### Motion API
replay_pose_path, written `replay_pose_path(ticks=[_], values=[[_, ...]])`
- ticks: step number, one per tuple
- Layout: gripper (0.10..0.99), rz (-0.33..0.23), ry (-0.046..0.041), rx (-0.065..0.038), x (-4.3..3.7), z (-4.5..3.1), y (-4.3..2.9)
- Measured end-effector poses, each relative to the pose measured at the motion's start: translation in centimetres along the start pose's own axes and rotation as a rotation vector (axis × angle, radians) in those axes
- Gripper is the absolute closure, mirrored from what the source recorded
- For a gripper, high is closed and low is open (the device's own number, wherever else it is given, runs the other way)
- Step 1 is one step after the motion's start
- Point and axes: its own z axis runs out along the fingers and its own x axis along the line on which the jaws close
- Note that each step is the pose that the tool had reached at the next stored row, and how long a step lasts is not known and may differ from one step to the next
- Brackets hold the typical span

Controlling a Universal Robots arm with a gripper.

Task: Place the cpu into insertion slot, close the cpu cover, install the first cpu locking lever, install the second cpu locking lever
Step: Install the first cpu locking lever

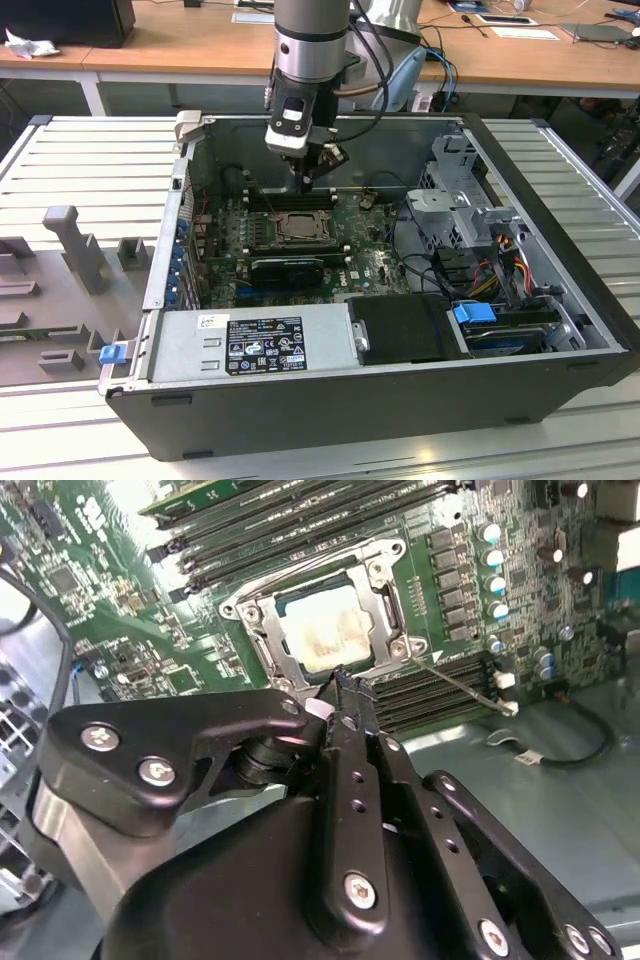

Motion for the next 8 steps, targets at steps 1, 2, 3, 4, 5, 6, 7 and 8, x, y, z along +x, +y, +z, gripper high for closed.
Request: replay_pose_path(ticks=[1, 2, 3, 4, 5, 6, 7, 8], values=[[0.98, -0.025, 0.0008, 0.001, 0.0, 0.0, 0.0], [0.98, -0.041, 0.0012, 0.001, 0.0, 0.0, 0.0], [0.98, -0.083, 0.0024, 0.002, 0.0, 0.01, 0.0], [0.98, -0.115, 0.0034, 0.002, 0.0, 0.01, 0.0], [0.98, -0.141, 0.0042, 0.003, 0.0, 0.02, 0.0], [0.98, -0.159, 0.0047, 0.003, 0.0, 0.01, 0.0], [0.98, -0.184, 0.0054, 0.004, 0.0, 0.02, 0.0], [0.98, -0.202, 0.0059, 0.004, 0.0, 0.02, 0.0]])
